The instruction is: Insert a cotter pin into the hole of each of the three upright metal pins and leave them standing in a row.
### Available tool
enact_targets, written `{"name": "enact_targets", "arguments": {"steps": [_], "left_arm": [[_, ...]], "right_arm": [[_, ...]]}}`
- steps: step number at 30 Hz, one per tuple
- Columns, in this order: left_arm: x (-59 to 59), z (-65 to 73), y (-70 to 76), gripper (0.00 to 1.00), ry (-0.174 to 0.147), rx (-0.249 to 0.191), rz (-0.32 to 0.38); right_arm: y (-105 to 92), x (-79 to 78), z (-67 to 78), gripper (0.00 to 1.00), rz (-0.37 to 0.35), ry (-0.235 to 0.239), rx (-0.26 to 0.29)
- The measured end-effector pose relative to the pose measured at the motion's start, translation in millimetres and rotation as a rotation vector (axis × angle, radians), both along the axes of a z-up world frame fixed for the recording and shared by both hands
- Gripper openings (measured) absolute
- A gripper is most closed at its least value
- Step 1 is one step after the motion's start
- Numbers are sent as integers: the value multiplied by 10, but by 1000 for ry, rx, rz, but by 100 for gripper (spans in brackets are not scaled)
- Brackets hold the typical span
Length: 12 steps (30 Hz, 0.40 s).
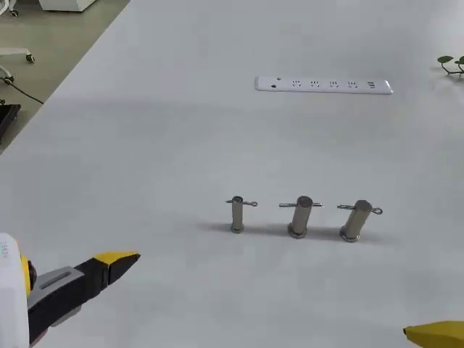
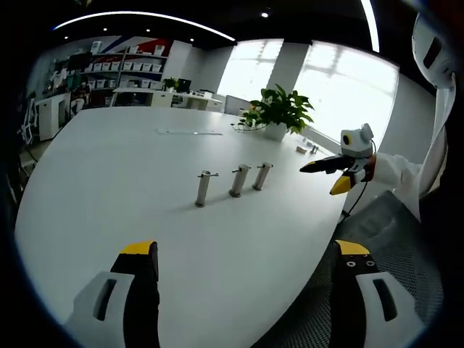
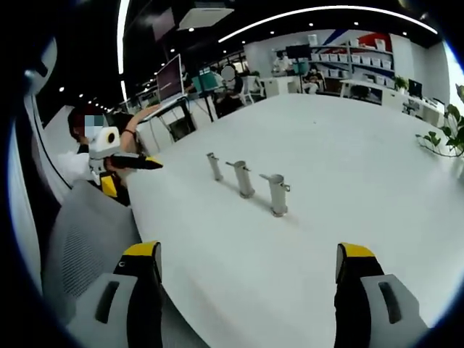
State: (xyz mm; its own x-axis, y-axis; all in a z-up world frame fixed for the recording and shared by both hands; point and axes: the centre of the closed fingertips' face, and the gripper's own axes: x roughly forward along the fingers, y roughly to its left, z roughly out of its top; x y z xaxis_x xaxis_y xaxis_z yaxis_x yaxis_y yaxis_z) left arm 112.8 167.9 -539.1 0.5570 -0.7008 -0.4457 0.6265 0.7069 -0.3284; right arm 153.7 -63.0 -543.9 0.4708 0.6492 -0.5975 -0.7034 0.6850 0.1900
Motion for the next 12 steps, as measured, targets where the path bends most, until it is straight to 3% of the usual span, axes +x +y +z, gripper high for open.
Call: {"name": "enact_targets", "arguments": {"steps": [7, 12], "left_arm": [[32, -66, 28, 99, 27, 20, 26], [111, -71, 30, 99, 25, 48, 32]], "right_arm": [[-2, -40, -83, 98, -19, 30, 14], [3, -75, -134, 98, -28, 50, 14]]}}
